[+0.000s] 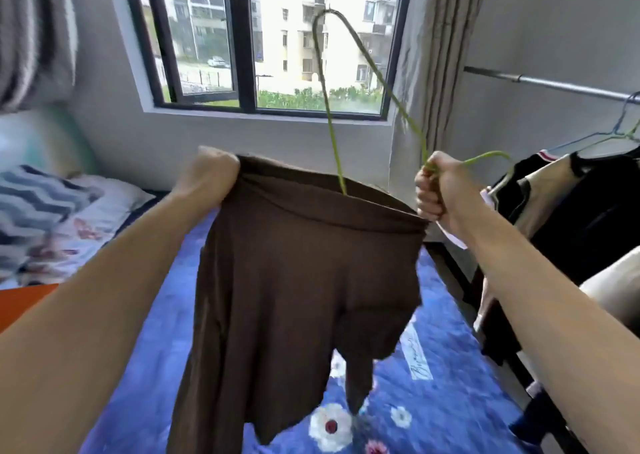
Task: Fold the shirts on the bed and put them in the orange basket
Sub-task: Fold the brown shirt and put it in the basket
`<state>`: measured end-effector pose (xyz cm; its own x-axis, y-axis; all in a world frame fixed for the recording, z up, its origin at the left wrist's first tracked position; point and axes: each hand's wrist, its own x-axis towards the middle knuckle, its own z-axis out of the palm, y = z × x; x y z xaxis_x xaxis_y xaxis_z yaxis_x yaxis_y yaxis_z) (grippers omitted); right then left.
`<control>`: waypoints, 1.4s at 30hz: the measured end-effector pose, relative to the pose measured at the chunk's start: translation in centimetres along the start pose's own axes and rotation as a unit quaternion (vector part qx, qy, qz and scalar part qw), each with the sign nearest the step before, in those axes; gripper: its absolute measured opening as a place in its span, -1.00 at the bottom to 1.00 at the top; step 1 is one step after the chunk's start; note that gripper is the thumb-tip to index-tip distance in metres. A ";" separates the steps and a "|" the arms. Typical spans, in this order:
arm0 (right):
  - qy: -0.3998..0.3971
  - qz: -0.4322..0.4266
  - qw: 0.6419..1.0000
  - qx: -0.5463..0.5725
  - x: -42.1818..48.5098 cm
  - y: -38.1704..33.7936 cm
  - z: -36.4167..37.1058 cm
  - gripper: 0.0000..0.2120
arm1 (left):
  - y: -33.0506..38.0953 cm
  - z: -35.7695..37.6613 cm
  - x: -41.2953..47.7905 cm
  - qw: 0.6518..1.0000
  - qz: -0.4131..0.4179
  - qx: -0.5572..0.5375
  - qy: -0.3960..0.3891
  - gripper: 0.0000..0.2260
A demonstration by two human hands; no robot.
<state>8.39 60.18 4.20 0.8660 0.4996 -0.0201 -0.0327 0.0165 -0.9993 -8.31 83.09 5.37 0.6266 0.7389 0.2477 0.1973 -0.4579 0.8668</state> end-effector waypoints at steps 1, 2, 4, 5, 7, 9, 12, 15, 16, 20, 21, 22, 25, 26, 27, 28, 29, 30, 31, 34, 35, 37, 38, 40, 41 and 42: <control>-0.022 0.004 0.999 0.026 1.4 0.3 1.0 -0.66 | 1.0 0.8 1.1 1.000 0.014 -0.008 0.010 -0.75; -0.035 0.006 0.998 0.050 3.2 0.6 2.2 -0.64 | 1.9 1.9 2.6 0.999 0.025 -0.019 0.017 -0.76; -0.042 0.000 0.992 0.115 6.6 0.9 4.6 -0.61 | 3.4 3.9 5.4 0.998 0.043 -0.032 0.029 -0.71; -0.042 -0.004 0.985 0.169 8.3 1.0 5.7 -0.60 | 3.6 4.7 7.0 0.998 0.047 -0.024 0.042 -0.71; -0.041 0.003 0.960 0.277 12.2 1.0 6.8 -0.63 | 2.8 5.9 10.6 0.997 0.037 0.017 0.058 -0.73; -0.027 0.023 0.966 0.258 16.1 2.0 7.0 -0.57 | 0.7 7.0 13.0 0.996 0.019 0.066 0.050 -0.74; -0.028 0.096 0.994 0.049 21.9 6.1 6.9 -0.59 | -5.0 10.1 16.4 0.990 -0.008 0.142 0.015 -0.70; -0.078 0.181 0.979 0.051 25.4 12.6 5.8 -0.73 | -13.1 13.5 18.1 0.972 -0.093 0.211 -0.050 -0.68; -0.073 0.194 0.977 0.039 26.3 14.8 5.1 -0.75 | -15.7 14.6 18.1 0.963 -0.124 0.228 -0.072 -0.67; -0.086 0.268 0.957 -0.067 27.4 24.8 1.8 -0.85 | -25.4 18.7 15.4 0.926 -0.251 0.233 -0.156 -0.70; -0.091 0.281 0.949 -0.113 27.3 27.0 0.9 -0.83 | -27.4 19.3 14.8 0.919 -0.278 0.230 -0.162 -0.73; -0.091 0.285 0.940 -0.164 27.1 28.9 0.0 -0.78 | -29.1 19.8 14.2 0.912 -0.299 0.225 -0.171 -0.72; -0.079 0.288 0.910 -0.287 27.0 33.7 -2.8 -0.69 | -32.0 21.2 13.3 0.910 -0.301 0.216 -0.186 -0.68; -0.077 0.297 0.896 -0.322 27.2 35.3 -3.6 -0.70 | -32.4 21.8 13.2 0.913 -0.297 0.211 -0.186 -0.69; -0.075 0.309 0.883 -0.346 27.4 36.8 -4.3 -0.74 | -32.6 22.2 13.2 0.916 -0.292 0.203 -0.184 -0.71; -0.071 0.329 0.865 -0.371 27.3 38.3 -4.9 -0.83 | -32.8 22.7 13.0 0.919 -0.289 0.193 -0.187 -0.73; -0.059 0.336 0.853 -0.396 27.4 39.3 -5.4 -0.88 | -32.4 23.0 13.0 0.923 -0.280 0.182 -0.189 -0.74; -0.048 0.349 0.839 -0.415 27.4 40.6 -5.8 -0.76 | -32.8 23.5 12.7 0.924 -0.281 0.173 -0.195 -0.75; -0.033 0.360 0.822 -0.441 27.2 41.2 -6.0 -0.65 | -32.9 23.8 12.6 0.926 -0.276 0.164 -0.201 -0.75; 0.022 0.375 0.756 -0.537 26.1 41.9 -5.6 -0.56 | -32.9 24.3 11.8 0.932 -0.272 0.116 -0.208 -0.72; 0.011 0.370 0.752 -0.545 25.9 42.3 -4.8 -0.56 | -32.9 24.3 11.7 0.935 -0.269 0.100 -0.206 -0.69; -0.054 0.349 0.774 -0.525 25.5 43.3 -2.3 -0.48 | -32.5 23.8 11.6 0.940 -0.262 0.069 -0.206 -0.69; -0.101 0.337 0.788 -0.506 25.0 43.4 -0.6 -0.41 | -32.2 23.3 11.7 0.940 -0.260 0.060 -0.211 -0.71; -0.194 0.296 0.808 -0.471 23.5 43.5 3.2 -0.19 | -31.6 21.8 12.0 0.943 -0.255 0.034 -0.212 -0.70; -0.234 0.276 0.811 -0.460 22.5 43.3 5.1 -0.05 | -31.1 21.1 12.1 0.944 -0.253 0.013 -0.212 -0.70; -0.259 0.257 0.812 -0.456 21.6 43.2 7.0 0.05 | -30.5 20.1 12.3 0.945 -0.251 -0.006 -0.211 -0.71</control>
<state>22.22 77.73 -39.16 0.5209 0.5386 -0.6622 0.2638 -0.8394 -0.4751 8.55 96.23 -26.76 0.7024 0.5969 -0.3878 0.5422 -0.0958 0.8348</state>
